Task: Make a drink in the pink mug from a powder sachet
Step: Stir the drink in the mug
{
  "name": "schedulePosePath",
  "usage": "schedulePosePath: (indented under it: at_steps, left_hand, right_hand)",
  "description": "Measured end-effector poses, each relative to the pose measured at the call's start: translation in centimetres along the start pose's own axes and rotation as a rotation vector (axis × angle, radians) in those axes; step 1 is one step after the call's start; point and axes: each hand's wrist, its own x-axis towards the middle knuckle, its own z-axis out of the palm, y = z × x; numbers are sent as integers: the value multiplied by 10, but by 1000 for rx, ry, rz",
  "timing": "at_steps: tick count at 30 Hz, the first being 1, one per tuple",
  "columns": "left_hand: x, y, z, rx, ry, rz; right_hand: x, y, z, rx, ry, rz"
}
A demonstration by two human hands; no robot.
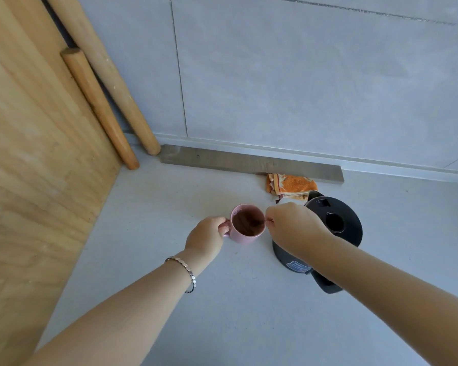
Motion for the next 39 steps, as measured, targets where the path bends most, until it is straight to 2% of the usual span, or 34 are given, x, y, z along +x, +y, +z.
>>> schedulePosePath:
  at_steps: [3,7,9,12,14,17,19,22,26,29,36,39]
  left_hand:
    - [0,-1,0,6,-9,4]
    - [1,-3,1,31,-15,19]
    - [2,-3,1,43,-12,33]
    - [1,-4,1,35,-19,30]
    - [2,-4,0,22,-23,32]
    - [3,-4,-1,37,-25,39]
    - [3,-3,-2,40,-20,40]
    - [3,-4,-1,21,-17,42]
    - [4,-4,-1,42,-8,50]
    - [2,-2,-2,55,-1,61]
    - [3,-1,-1,38,-8,36]
    - [3,-2,-1,46,-10,40]
  right_hand:
    - [-3,3,-1,196,1,44]
    - [-9,6,10,477,124,49]
    - [-8,6,17,523,187,33]
    - [-4,7,25,455,289,-42]
    - [-2,7,28,319,324,-97]
    - [-3,4,27,89,306,-213]
    - [-1,1,22,25,256,-235]
    - [4,-3,16,69,184,-166]
    - [7,-4,19,397,175,-59]
    - [7,0,24,509,216,-58]
    - [1,9,27,286,218,-61]
    - [-2,5,29,290,226,-44]
